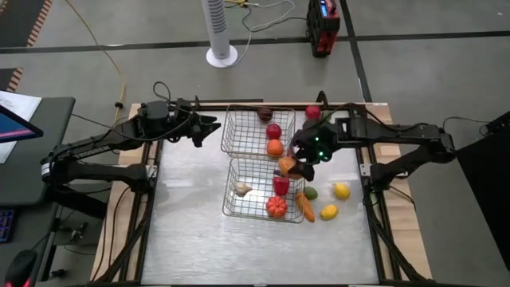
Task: Sort produce into baskets
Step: Put the brown potato vegetable into the bottom wire basket, then put the bottom green lime fruit into the top wire basket
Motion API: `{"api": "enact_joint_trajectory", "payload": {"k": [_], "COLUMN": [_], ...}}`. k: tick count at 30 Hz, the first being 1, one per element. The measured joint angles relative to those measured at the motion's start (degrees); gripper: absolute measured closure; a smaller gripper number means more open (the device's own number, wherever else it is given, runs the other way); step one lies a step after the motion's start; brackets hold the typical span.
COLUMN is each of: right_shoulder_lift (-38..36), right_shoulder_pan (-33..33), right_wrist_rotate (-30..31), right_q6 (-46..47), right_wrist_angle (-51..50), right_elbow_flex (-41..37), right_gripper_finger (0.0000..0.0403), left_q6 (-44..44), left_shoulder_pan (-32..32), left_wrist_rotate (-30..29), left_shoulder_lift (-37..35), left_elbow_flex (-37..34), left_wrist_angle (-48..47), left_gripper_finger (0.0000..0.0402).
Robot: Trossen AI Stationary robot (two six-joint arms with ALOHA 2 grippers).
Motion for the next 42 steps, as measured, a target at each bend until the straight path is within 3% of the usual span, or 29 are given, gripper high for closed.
{"api": "enact_joint_trajectory", "payload": {"k": [8, 14, 20, 23, 30, 36, 42], "right_shoulder_lift": [0.0, -0.2, -1.1, -2.2, -2.1, -2.0, -2.0], "right_shoulder_pan": [0.9, 1.9, 7.4, 10.0, 12.8, 12.9, 13.4], "right_wrist_rotate": [1.2, 0.3, 6.4, 7.9, 8.2, 10.5, 11.4], "right_q6": [3.8, 6.1, 5.8, 6.0, 12.0, 16.5, 17.2], "right_wrist_angle": [-1.2, -17.4, -24.8, -21.0, -1.4, 5.5, 12.0], "right_elbow_flex": [0.0, 0.0, -0.8, -5.4, -20.9, -30.3, -34.8], "right_gripper_finger": [0.001, 0.0024, 0.0037, 0.0042, 0.0065, 0.0083, 0.0085], "left_q6": [1.3, 1.1, 1.1, 1.1, 1.1, 1.1, 1.1], "left_shoulder_pan": [0.0, 0.0, 0.0, 0.0, 0.0, 0.0, 0.0], "left_wrist_rotate": [0.0, 1.9, 3.5, 3.4, 3.2, 3.2, 3.0], "left_shoulder_lift": [0.0, -0.3, -0.9, -1.2, -1.2, -1.2, -1.2], "left_elbow_flex": [0.0, 0.0, 0.0, 0.0, 0.0, 0.0, 0.0], "left_wrist_angle": [0.5, 0.5, 0.2, 0.2, 0.3, 0.3, 0.3], "left_gripper_finger": [0.02, 0.02, 0.02, 0.02, 0.02, 0.02, 0.02]}}
